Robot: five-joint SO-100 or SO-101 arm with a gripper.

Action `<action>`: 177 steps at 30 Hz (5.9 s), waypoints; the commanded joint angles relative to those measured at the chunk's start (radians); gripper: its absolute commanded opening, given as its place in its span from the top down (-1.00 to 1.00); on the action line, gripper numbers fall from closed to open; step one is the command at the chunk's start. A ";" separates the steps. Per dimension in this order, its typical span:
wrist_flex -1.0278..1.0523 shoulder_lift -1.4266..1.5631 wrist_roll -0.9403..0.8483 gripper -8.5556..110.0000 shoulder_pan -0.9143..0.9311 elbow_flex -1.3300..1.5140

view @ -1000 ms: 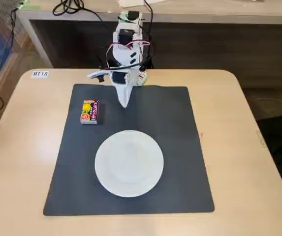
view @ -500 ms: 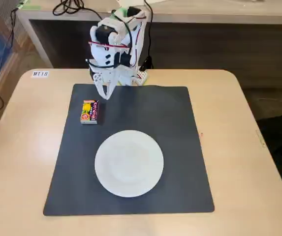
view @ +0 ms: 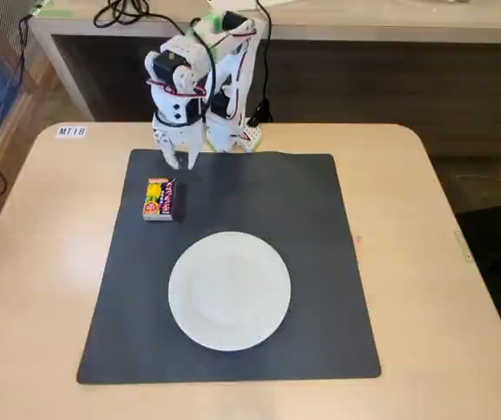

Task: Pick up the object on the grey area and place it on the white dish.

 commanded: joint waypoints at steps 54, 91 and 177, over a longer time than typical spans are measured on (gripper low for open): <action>-0.098 -0.721 -0.060 0.50 0.025 -0.443; 0.130 -0.914 0.265 0.59 -0.442 -1.120; 0.161 -1.048 0.245 0.47 -0.707 -1.687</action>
